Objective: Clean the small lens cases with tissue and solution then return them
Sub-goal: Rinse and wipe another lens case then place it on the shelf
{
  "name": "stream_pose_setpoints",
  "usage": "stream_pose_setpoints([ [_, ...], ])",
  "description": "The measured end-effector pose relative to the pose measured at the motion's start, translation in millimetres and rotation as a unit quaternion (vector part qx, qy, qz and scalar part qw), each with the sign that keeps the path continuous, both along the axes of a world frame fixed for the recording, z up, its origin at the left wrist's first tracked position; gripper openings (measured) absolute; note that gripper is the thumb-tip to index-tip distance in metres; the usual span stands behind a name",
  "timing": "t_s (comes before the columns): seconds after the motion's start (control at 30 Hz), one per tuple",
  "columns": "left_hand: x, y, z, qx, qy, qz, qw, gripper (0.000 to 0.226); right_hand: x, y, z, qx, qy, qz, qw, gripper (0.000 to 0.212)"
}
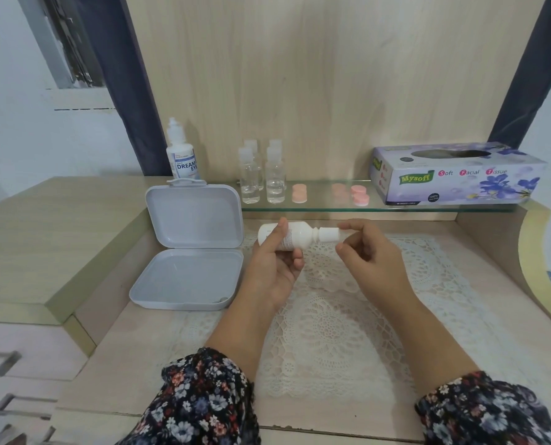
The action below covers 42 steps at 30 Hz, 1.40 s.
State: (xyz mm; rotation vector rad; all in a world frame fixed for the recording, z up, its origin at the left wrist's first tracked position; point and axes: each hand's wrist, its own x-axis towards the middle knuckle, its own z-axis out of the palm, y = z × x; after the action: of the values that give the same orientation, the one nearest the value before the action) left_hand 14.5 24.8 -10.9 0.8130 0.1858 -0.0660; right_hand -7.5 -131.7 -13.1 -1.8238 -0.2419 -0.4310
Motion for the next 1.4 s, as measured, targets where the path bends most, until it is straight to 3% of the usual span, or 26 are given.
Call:
stream_pose_setpoints([
  [0.27, 0, 0, 0, 0.007, 0.001, 0.001, 1.0, 0.06, -1, 2, 2, -0.001, 0.0, -0.018, 1.0, 0.007],
  [0.4, 0, 0, 0, 0.002, 0.001, -0.001, 1.0, 0.058, 1, 1, 2, -0.02, 0.004, -0.035, 0.999, 0.023],
  [0.5, -1, 0, 1, 0.0, 0.001, -0.002, 1.0, 0.058, 0, 0, 1, -0.008, 0.002, -0.019, 1.0, 0.006],
  [0.6, -1, -1, 1, 0.005, -0.001, -0.002, 1.0, 0.059, 1, 0, -2, -0.027, -0.01, -0.012, 1.0, 0.02],
  [0.9, -2, 2, 3, 0.017, -0.018, -0.024, 0.999, 0.061, 3, 3, -3, -0.018, -0.01, -0.038, 0.999, 0.005],
  [1.07, -4, 7, 5, 0.13, -0.048, -0.059, 0.989, 0.049, 4, 2, 2, 0.034, -0.019, -0.061, 0.997, 0.011],
  [1.2, -5, 9, 6, 0.232, -0.087, -0.103, 0.963, 0.023, 2, 1, 7, 0.092, -0.015, -0.069, 0.993, 0.015],
  [1.4, -7, 12, 6, 0.344, -0.149, -0.133, 0.918, 0.032, 1, 0, 9, 0.135, 0.007, -0.079, 0.988, 0.013],
])
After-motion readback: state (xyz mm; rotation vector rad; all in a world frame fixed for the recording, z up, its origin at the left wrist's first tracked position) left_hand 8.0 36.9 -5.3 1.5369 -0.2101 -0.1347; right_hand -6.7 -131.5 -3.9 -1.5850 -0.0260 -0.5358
